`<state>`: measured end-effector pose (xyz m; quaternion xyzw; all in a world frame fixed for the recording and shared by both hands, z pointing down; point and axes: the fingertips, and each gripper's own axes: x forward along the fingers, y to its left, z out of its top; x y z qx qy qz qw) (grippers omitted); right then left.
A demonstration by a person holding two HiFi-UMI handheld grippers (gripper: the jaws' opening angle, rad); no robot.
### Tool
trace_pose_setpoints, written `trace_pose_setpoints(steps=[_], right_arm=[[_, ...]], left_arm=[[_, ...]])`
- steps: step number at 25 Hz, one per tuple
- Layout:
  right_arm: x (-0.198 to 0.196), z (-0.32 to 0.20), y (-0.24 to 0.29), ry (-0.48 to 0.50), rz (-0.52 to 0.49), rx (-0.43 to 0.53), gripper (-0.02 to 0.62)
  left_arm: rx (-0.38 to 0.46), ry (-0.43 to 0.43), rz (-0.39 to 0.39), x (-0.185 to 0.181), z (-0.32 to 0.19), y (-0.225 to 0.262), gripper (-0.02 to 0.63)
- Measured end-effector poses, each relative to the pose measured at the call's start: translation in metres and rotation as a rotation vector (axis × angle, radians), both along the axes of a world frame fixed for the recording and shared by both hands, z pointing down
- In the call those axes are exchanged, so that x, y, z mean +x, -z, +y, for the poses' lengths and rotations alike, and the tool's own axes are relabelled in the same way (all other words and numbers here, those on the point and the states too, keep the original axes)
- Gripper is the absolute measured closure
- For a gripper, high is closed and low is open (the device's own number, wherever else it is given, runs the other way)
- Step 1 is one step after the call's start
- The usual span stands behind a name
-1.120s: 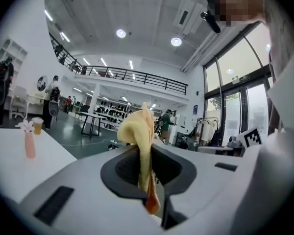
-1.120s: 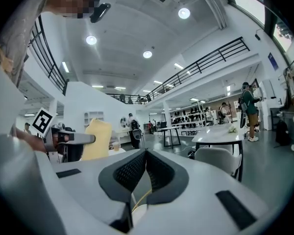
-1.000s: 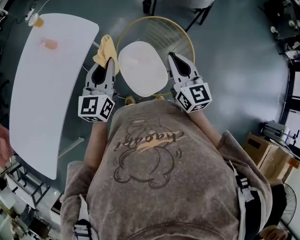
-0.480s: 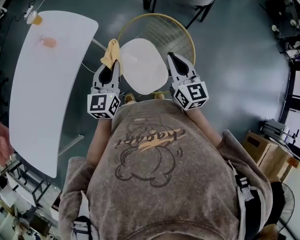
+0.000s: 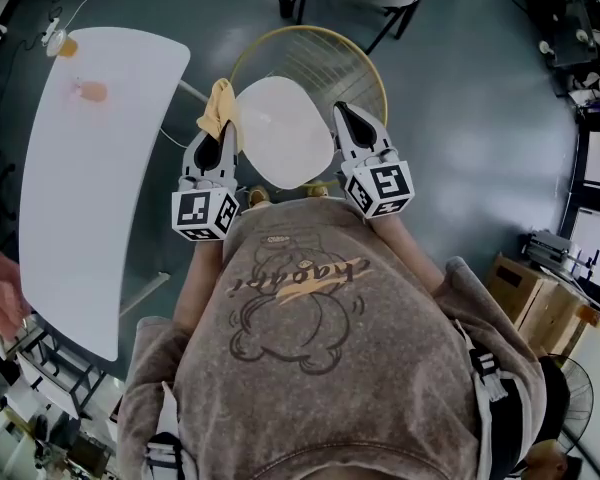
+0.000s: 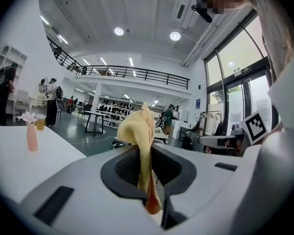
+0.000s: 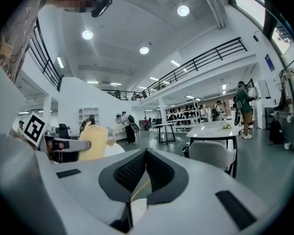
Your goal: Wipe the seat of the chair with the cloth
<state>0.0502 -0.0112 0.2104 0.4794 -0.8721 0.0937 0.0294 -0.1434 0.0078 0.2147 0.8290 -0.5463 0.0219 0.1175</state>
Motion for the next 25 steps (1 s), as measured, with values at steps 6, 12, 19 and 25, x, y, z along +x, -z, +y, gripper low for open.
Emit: trace_pose_setpoints(steps=[6,12,19,25], right_arm=[[0.006,-0.0021,0.002,-0.017,0.003,-0.002,0.571],[0.0046,-0.0001,0.0045,-0.012,-0.002,-0.002,0.571],[0.0028,0.0028,0.0032,-0.006,-0.011,0.0,0.571],[0.0016,0.004,0.0037,-0.002,-0.016,-0.003,0.571]], left_arm=[[-0.014,-0.003,-0.003,0.0005,0.0004,-0.0023,0.56],[-0.019,-0.001,0.003,0.0027,0.0034,-0.0021,0.56],[-0.027,0.003,0.005,0.002,0.0071,-0.0062,0.56],[-0.033,0.005,0.008,0.0023,0.009,-0.0068,0.56]])
